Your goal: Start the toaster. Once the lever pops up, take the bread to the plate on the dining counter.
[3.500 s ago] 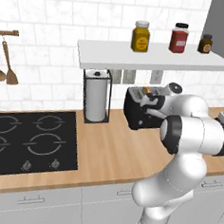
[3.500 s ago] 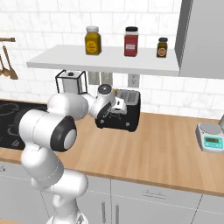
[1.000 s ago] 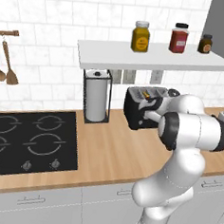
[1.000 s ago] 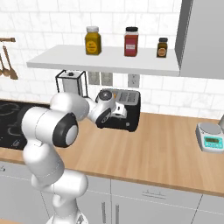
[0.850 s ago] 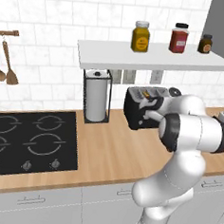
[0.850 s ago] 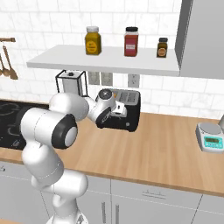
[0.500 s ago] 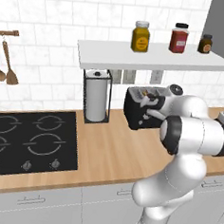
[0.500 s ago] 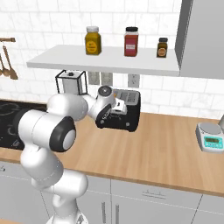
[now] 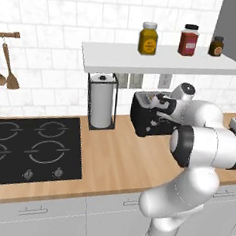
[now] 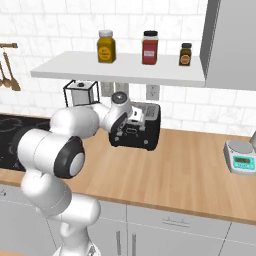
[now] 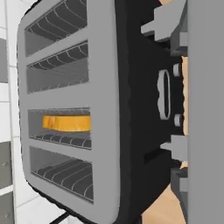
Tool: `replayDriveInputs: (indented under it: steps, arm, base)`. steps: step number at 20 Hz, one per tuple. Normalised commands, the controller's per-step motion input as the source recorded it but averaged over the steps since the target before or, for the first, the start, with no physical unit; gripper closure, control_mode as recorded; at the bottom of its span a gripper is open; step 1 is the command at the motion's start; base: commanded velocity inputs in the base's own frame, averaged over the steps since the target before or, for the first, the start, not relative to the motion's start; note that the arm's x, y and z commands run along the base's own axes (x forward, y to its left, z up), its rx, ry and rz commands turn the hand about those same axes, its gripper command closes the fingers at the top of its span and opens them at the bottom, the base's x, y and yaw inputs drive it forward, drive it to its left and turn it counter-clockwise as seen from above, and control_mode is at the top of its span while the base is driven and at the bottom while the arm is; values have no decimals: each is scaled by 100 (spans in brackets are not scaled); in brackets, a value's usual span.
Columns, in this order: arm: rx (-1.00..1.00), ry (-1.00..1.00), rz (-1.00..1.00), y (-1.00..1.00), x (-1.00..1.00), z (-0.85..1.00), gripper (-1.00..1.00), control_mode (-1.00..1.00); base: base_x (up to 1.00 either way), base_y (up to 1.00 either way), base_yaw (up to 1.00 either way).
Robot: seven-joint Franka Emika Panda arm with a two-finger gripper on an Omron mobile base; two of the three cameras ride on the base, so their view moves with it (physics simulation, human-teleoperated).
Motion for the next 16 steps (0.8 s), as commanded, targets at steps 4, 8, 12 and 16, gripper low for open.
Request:
replayDriveInputs:
  steps: [4, 8, 12, 16]
  arm:
    - [0, -13, 0, 0, -6, 29, -100, -100]
    - [0, -11, 0, 1, 0, 32, -100, -100]
    - [0, -20, 0, 0, 0, 22, -100, -100]
    - [0, -29, 0, 0, -2, 11, -100, -100]
  base:
    - [0, 0, 0]
    - [0, 0, 0]
    - [0, 0, 0]
    - [0, 0, 0]
